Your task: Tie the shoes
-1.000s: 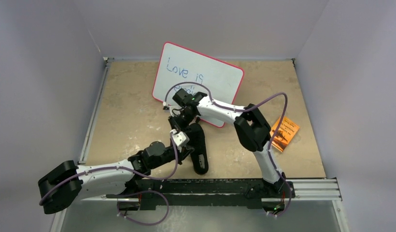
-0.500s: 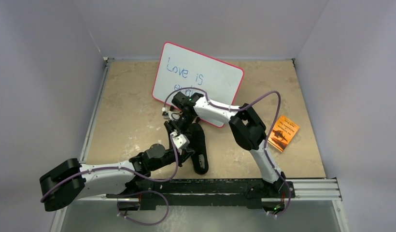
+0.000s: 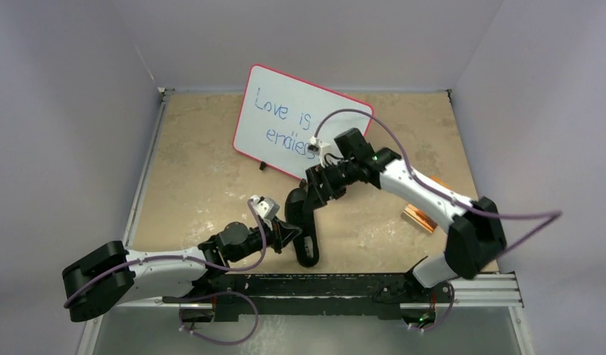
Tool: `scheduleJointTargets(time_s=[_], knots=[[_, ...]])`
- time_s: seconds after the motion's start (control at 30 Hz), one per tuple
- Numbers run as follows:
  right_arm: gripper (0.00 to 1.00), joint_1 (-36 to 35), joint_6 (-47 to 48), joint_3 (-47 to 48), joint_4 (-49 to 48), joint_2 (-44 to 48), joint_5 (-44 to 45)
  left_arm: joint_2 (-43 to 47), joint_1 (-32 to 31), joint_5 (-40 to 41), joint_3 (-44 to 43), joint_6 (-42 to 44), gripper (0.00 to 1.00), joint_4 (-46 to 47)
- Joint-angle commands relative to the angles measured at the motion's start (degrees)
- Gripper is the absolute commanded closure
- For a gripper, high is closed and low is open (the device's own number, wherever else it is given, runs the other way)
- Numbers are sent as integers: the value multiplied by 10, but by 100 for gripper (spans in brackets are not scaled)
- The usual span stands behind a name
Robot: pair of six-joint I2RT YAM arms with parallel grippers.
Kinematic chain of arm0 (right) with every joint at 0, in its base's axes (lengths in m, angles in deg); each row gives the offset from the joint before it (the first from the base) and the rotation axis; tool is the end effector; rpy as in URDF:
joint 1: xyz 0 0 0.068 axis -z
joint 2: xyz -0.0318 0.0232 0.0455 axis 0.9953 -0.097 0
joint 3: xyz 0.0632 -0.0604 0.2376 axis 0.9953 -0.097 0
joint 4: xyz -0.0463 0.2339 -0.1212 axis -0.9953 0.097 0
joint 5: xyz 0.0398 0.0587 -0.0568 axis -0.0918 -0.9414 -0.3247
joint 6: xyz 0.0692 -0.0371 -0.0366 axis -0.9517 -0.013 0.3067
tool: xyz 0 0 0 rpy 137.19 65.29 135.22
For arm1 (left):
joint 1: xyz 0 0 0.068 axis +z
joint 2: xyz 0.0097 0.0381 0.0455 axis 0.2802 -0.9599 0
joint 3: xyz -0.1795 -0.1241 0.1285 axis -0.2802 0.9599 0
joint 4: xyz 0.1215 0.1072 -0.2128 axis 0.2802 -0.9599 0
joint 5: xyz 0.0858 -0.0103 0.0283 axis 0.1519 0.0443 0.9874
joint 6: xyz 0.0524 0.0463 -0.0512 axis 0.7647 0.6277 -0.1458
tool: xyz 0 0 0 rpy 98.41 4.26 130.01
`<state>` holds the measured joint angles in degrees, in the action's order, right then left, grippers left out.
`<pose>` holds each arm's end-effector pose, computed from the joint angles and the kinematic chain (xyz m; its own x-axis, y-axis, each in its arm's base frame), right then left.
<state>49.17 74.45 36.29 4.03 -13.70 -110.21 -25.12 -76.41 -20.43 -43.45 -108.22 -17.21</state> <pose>0.2680 0.2487 0.2271 -0.8022 -0.3538 -0.4810 -0.5967 0.5039 0.6245 0.1234 -0.2085 0.1409 -0.4340 -0.1265 -0.8920 0.7291 0.5323 -0.4302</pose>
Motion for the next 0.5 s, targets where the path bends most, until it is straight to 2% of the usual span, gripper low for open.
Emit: scheduleJointTargets(time_s=[0.0,0.13,0.23,0.37,0.47], knots=[[24,-30,37,-127,-224,106,-2,-21,2,6,12,-82,100,90],[30,-35,12,-183,-302,112,-12,-31,3,24,8,-122,100,98],[38,-33,-80,-133,-222,58,14,-30,3,45,1,-139,100,89],[39,-43,-201,-139,-228,50,33,-41,3,52,-9,-132,100,84],[40,-43,-241,-143,-211,50,43,-46,3,62,-11,-127,100,85]])
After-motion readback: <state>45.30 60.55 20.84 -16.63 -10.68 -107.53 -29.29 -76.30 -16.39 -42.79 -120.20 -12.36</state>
